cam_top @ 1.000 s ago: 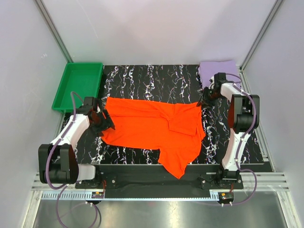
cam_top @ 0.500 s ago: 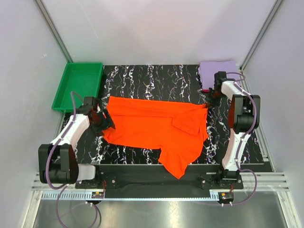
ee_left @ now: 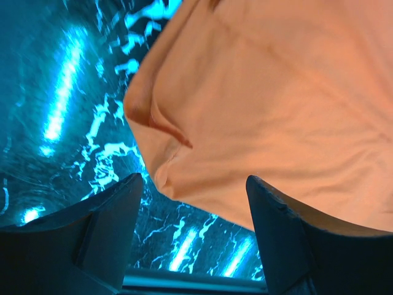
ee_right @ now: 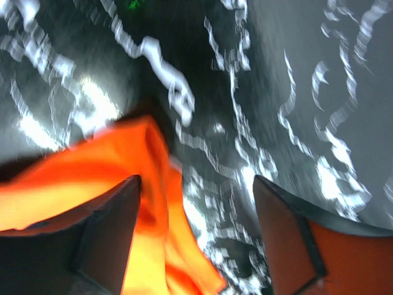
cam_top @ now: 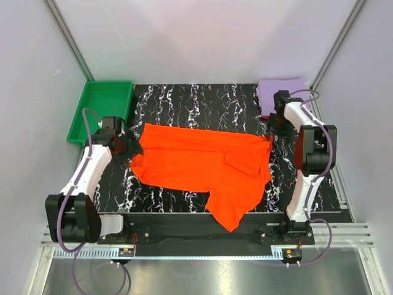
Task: Fold and stack the t-shirts
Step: Fold the tshirt
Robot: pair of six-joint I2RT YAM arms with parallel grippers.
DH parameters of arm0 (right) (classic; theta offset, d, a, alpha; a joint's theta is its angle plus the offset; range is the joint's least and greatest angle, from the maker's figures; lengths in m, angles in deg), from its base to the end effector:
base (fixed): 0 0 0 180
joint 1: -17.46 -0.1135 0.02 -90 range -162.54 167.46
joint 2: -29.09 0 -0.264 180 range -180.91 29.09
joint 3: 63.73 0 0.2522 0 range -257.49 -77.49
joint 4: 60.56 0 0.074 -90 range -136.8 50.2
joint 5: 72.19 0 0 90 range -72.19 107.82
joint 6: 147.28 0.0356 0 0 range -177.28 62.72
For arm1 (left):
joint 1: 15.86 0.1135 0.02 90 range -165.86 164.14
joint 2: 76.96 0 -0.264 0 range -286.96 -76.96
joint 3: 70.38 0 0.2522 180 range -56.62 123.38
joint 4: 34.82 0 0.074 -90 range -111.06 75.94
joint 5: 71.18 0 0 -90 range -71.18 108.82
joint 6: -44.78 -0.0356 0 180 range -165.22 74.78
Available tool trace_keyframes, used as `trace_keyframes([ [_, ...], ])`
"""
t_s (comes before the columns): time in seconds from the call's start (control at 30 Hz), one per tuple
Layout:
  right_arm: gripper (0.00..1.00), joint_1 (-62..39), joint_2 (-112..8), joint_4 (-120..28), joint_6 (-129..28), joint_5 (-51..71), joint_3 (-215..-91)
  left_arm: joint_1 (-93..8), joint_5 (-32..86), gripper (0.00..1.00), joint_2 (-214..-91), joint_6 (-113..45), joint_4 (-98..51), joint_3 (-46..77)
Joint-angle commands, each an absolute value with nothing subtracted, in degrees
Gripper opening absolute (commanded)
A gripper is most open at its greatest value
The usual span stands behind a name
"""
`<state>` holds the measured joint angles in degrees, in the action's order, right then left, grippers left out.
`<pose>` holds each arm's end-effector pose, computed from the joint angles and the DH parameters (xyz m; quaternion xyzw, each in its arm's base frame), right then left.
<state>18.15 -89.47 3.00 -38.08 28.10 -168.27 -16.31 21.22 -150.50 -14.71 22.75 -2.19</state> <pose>0.4142 -0.0113 0.1778 0.1806 0.9736 -0.0707 0.1207 0.2462 -0.0034 0.2456 -0.2473 0.9400 -0.0821 0.2201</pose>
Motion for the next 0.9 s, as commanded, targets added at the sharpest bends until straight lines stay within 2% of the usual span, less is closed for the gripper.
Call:
trace_keyframes([
  [0.0,0.82,12.03,-79.22,9.45,-37.86,38.11,-170.57,-15.95,17.50,0.74,-148.94,-13.84,22.18,-0.02],
  [0.17,0.83,-1.30,-72.17,10.86,-40.49,35.58,-167.68,-16.04,20.32,0.73,-152.10,-12.87,20.77,-1.52],
  [0.2,0.83,-3.09,-69.64,9.90,-40.93,34.44,-165.58,-16.04,20.32,0.69,-152.98,-13.39,20.51,-1.52],
  [0.23,0.82,-4.50,-68.30,9.02,-40.85,32.77,-164.25,-16.04,21.01,0.62,-153.16,-14.01,17.29,-1.95],
  [0.3,0.78,-5.21,-65.23,6.57,-39.10,25.57,-160.92,-16.04,25.40,0.52,-152.64,-15.50,12.19,-3.44],
  [0.4,0.67,-5.21,-63.11,4.98,-36.81,20.82,-158.36,-16.04,29.28,0.52,-154.38,-15.34,2.78,-2.23],
  [0.5,0.56,-5.21,-62.41,3.92,-37.33,14.86,-156.69,-16.30,31.13,0.47,-160.27,-13.76,3.98,1.02],
  [0.57,0.57,-5.21,-62.49,3.04,-39.34,6.19,-155.63,-16.83,29.65,0.48,-161.42,-12.70,5.39,1.74],
  [0.6,0.61,-5.30,-62.93,3.12,-40.14,3.86,-154.93,-17.00,28.59,0.53,-162.12,-11.74,6.00,1.56],
  [0.63,0.61,-6.08,-62.93,3.13,-39.88,2.80,-154.31,-17.70,25.97,0.63,-162.30,-11.30,8.01,1.56],
  [0.87,0.62,-9.17,-57.58,0.05,-37.42,1.91,-144.57,-24.03,11.63,0.65,-162.48,-8.75,16.63,0.77],
])
